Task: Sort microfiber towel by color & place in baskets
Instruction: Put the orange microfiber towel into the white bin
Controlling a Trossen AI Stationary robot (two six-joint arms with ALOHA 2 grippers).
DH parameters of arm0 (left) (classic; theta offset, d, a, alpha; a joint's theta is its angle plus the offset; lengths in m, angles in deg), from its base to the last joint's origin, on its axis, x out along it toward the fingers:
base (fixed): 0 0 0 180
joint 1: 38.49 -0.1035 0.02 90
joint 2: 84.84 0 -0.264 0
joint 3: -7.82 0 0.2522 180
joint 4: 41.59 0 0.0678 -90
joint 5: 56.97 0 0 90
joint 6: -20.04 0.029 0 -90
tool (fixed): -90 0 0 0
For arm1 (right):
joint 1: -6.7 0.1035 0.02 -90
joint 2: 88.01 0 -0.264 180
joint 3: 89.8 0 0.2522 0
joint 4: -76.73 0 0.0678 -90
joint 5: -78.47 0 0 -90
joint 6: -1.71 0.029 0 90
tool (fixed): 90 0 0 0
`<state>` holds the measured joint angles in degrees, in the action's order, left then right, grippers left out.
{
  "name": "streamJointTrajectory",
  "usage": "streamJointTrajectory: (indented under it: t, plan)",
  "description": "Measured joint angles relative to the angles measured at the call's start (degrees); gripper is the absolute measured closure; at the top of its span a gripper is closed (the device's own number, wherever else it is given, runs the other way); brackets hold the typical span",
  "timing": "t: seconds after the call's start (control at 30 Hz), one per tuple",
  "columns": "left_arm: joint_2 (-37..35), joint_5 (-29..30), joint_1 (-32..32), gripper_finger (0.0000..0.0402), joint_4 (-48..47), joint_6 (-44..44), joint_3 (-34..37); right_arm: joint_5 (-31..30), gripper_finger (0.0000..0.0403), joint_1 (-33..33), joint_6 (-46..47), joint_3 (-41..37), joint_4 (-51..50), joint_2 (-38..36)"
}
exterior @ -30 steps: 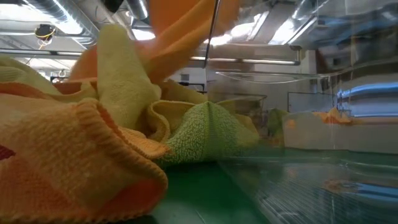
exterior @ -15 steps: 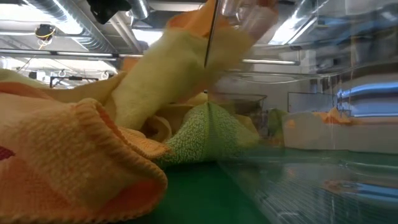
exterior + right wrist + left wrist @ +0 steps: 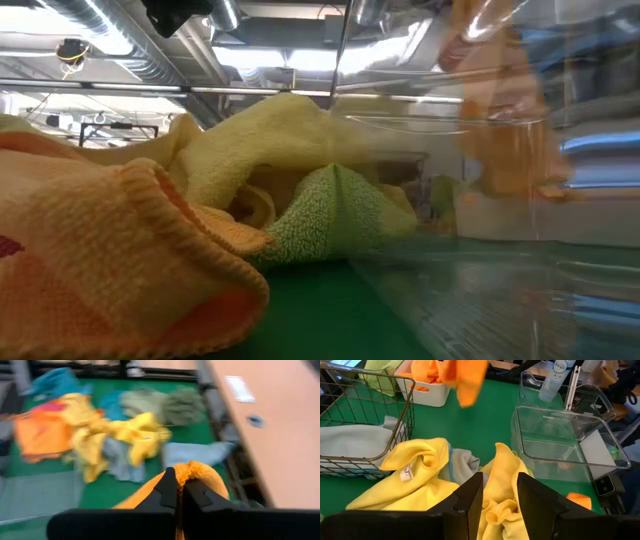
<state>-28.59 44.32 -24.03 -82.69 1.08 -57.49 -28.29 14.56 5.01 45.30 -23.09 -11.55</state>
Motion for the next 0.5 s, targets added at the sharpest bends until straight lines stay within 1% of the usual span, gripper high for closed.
streamJointTrajectory:
  t: [0.13, 0.2, 0.5]
  plan:
    - [0.0, 0.0, 0.0, 0.0286, 0.1, 0.0, 0.0, -8.0, 0.0401, 0.0, 4.0, 0.0, -3.2, -3.0]
    - [0.0, 0.0, 0.0, 0.0286, 0.1, 0.0, 0.0, -10.7, 0.0401, 0.0, 5.3, 0.0, -3.9, -4.8]
    - [0.0, 0.1, 0.0, 0.0286, 0.5, 0.0, 0.0, -23.2, 0.0402, 0.0, 5.8, -0.2, -4.0, -9.0]
